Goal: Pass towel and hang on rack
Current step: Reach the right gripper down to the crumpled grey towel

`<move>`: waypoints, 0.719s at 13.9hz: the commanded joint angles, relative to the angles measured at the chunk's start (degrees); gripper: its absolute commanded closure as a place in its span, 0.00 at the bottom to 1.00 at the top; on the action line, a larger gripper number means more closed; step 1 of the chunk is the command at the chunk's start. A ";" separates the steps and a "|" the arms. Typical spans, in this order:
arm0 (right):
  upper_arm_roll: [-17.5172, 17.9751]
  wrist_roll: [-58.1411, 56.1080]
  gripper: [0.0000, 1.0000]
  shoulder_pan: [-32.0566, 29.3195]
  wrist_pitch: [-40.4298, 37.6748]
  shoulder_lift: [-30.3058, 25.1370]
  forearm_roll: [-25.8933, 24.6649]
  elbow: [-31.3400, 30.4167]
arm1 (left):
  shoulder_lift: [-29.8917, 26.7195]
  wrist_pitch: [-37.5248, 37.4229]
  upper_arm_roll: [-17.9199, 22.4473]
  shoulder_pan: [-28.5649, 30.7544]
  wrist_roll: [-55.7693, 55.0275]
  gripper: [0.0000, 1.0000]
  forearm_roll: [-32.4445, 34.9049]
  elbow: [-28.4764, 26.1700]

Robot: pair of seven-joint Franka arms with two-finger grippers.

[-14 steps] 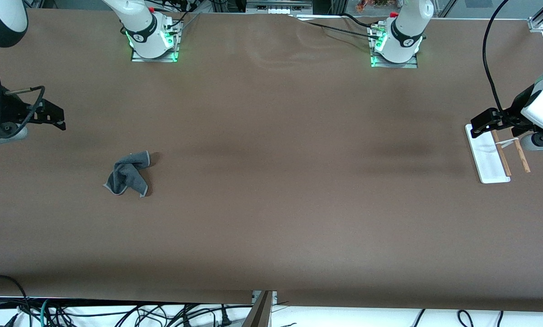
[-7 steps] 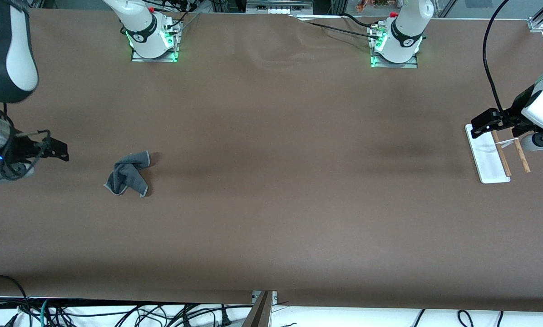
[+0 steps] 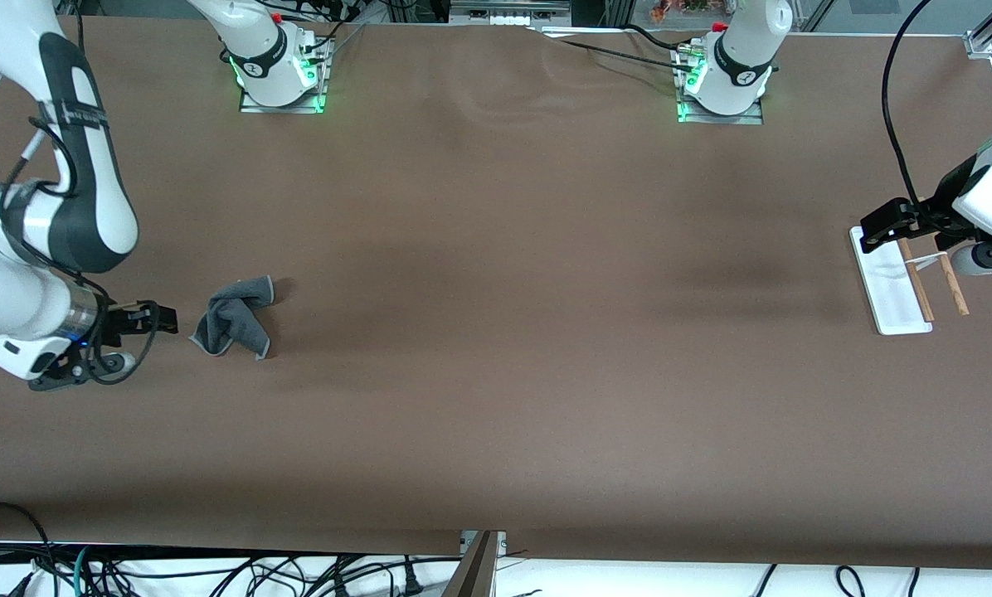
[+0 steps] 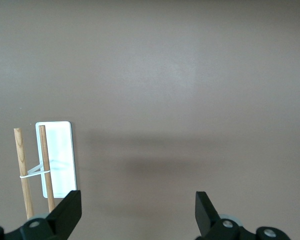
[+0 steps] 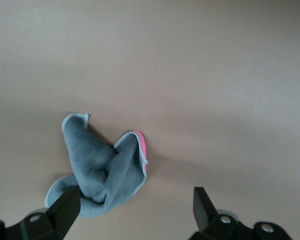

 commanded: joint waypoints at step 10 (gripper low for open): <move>0.41 -11.26 0.00 -3.43 9.08 10.07 0.87 -0.87 | 0.91 -0.32 -0.41 0.28 1.13 0.00 1.48 1.83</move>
